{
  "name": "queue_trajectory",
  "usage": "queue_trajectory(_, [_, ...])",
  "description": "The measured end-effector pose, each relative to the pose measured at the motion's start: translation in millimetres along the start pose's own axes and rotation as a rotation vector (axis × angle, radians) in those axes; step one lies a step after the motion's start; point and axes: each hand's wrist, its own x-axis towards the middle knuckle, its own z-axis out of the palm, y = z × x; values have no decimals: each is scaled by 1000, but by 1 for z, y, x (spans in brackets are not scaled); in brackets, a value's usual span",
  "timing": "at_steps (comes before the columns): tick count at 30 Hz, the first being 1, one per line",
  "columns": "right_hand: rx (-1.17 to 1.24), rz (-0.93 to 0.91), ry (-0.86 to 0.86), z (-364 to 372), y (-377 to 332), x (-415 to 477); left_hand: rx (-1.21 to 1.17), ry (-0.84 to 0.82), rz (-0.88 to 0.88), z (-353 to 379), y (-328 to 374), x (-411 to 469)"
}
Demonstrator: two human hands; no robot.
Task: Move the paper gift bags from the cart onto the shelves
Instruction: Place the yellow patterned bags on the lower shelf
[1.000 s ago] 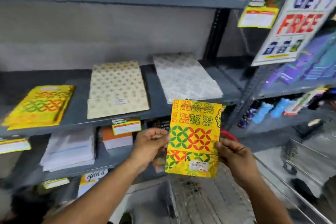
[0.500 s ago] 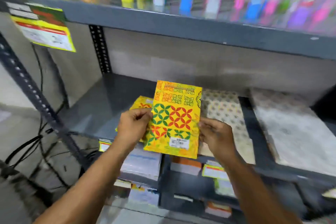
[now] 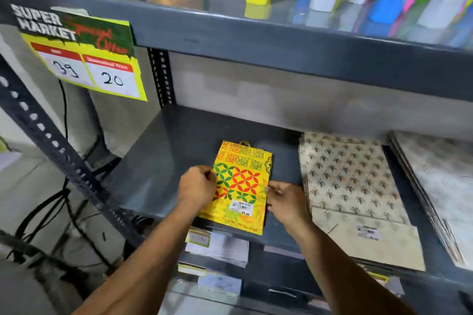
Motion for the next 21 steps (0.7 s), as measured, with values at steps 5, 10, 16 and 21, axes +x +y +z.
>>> queue_trajectory(5, [-318, -98, -132, -16, -20, -53, 50, -246, 41, -20, -22, -14])
queue_trajectory(10, [-781, -156, -245, -4, -28, -57, 355, -320, 47, -11, -17, -31])
queue_trajectory(16, [-763, -35, -278, -5, -44, -55, 325, -309, 3, -15, -5, -33])
queue_trajectory(21, [-609, -19, -245, -11, -32, -48, 266, -258, -38, -18, 3, -39])
